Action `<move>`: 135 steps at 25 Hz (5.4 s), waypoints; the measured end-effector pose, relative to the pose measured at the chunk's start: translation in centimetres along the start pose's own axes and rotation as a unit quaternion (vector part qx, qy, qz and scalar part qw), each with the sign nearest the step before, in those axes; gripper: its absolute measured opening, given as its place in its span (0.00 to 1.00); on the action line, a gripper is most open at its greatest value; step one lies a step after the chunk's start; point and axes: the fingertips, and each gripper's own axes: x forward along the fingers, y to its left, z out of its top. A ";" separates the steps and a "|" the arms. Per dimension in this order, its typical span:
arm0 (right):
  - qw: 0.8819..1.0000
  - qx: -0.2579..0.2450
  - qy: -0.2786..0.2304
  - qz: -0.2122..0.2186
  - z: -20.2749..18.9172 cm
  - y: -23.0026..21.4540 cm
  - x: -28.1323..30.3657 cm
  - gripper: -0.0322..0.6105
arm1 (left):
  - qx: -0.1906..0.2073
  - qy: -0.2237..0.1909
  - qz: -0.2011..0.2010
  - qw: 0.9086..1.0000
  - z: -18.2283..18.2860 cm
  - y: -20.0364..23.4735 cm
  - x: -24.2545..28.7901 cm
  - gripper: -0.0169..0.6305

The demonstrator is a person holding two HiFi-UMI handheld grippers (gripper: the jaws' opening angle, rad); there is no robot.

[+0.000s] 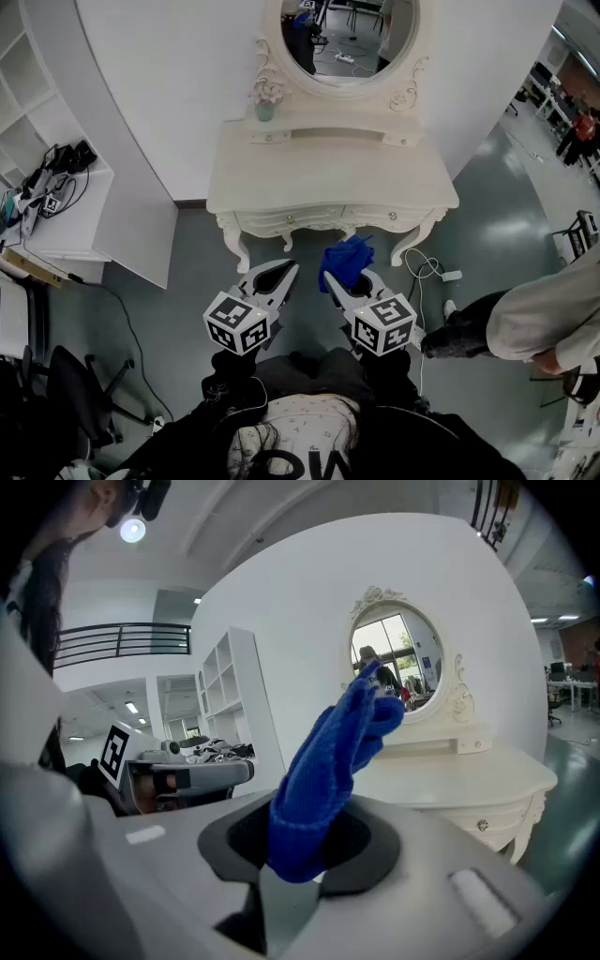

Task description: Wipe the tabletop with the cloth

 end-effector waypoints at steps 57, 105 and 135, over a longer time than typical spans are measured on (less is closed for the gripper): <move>0.994 -0.027 0.054 0.089 10.9 -25.5 29.4 0.22 | -0.006 0.032 0.134 0.990 8.8 26.4 22.7 0.03; 0.975 -0.082 0.164 -0.127 9.2 -43.6 44.9 0.22 | -0.030 0.077 0.015 0.996 9.0 32.8 29.2 0.03; 0.949 -0.051 0.156 -0.271 11.2 -72.0 23.6 0.21 | -0.035 0.065 0.100 0.992 6.2 25.8 36.0 0.03</move>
